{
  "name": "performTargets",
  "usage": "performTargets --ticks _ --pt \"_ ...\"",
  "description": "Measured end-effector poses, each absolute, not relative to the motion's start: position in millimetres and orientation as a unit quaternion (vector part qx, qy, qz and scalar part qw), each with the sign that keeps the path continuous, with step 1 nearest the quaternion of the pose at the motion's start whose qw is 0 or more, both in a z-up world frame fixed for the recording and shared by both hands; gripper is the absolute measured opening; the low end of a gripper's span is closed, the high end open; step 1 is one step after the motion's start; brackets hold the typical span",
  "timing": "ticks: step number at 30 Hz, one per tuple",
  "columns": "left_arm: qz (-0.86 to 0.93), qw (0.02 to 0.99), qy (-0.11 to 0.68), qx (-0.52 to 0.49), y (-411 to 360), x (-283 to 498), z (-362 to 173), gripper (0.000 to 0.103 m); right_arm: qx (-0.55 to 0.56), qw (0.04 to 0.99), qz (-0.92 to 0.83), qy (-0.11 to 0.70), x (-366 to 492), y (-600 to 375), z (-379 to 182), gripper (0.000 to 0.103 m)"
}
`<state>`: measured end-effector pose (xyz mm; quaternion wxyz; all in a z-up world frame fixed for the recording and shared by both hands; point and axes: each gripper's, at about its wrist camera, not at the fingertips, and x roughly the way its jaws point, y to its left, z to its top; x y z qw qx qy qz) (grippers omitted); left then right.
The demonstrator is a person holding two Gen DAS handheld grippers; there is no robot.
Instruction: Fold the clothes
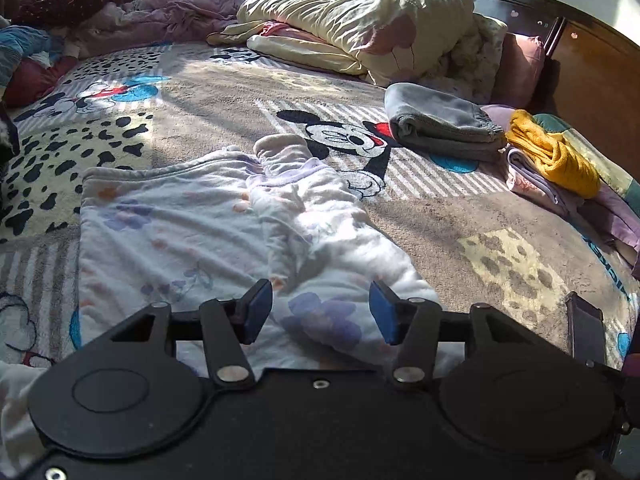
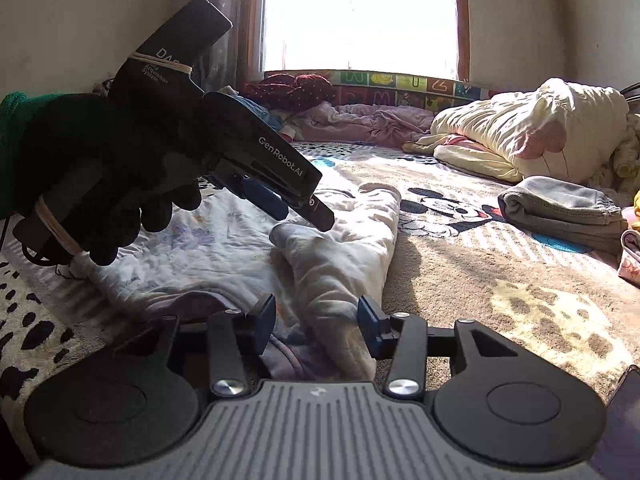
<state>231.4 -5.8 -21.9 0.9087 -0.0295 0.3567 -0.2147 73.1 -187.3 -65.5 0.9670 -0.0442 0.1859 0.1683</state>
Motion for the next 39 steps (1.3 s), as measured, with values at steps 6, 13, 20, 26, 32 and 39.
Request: performTargets --ticks 6,13,20,26,32,39 --pt "-0.141 0.918 0.345 -0.133 69 203 -12 0.053 -0.125 0.96 0.19 0.165 47 -157 -57 0.046" --pt "-0.068 0.91 0.347 -0.217 133 187 -6 0.055 -0.229 0.929 0.238 0.164 43 -86 -47 0.046" --pt "-0.067 0.902 0.347 -0.246 164 179 -7 0.056 -0.357 0.876 0.272 0.178 56 1 -69 0.049" --pt "-0.067 0.901 0.352 -0.246 181 183 -16 0.057 -0.369 0.873 0.262 0.185 74 31 -71 0.047" --pt "-0.046 0.897 0.351 -0.266 208 180 -25 0.057 -0.29 0.89 0.269 0.227 97 34 -65 0.025" --pt "-0.053 0.894 0.35 -0.274 212 186 -26 0.057 -0.277 0.896 0.264 0.223 88 34 -70 0.025"
